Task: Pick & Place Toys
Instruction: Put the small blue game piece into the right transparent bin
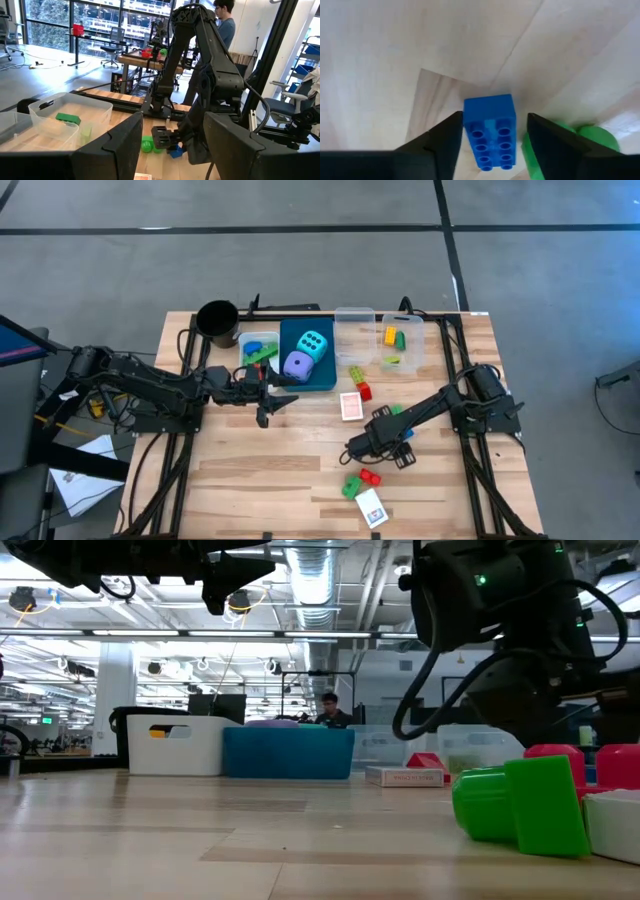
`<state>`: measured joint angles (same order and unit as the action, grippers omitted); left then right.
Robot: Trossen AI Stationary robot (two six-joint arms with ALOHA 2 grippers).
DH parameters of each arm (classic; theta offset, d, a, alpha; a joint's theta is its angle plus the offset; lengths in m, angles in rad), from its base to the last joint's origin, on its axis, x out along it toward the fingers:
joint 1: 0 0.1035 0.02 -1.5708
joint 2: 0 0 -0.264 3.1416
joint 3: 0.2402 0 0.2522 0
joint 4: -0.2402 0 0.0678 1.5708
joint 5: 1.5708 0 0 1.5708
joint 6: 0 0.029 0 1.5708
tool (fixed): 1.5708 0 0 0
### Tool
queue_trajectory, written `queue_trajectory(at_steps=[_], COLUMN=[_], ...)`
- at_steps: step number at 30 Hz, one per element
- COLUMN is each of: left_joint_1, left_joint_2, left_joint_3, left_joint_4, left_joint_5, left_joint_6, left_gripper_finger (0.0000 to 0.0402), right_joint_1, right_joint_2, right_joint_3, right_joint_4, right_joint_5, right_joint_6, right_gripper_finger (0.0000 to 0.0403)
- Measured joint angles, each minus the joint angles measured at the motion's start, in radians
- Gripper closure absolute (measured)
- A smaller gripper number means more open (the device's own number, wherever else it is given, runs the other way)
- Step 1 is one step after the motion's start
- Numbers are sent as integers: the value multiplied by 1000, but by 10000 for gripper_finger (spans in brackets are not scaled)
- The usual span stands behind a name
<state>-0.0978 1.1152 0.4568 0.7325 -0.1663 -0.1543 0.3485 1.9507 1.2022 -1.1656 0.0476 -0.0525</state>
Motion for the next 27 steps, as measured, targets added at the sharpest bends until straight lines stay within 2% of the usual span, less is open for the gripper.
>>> queue_trajectory(at_steps=[7, 14, 17, 21, 27], left_joint_1=[0, 0, 0, 0, 0], left_joint_2=[0, 0, 0, 0, 0], left_joint_3=[0, 0, 0, 0, 0], left_joint_4=[0, 0, 0, 0, 0], left_joint_5=[0, 0, 0, 0, 0], left_joint_6=[0, 0, 0, 0, 0], left_gripper_finger=[198, 198, 198, 198, 198], right_joint_1=[0, -23, -17, 12, 37], right_joint_2=[0, -5, 0, 0, -7], right_joint_3=[0, 2, 28, 111, 265], right_joint_4=[-1, 40, 34, 7, -31], right_joint_5=[-71, -97, -123, -124, -66], right_joint_6=[2, 195, 214, 281, 421], right_gripper_finger=[271, 272, 272, 272, 272])
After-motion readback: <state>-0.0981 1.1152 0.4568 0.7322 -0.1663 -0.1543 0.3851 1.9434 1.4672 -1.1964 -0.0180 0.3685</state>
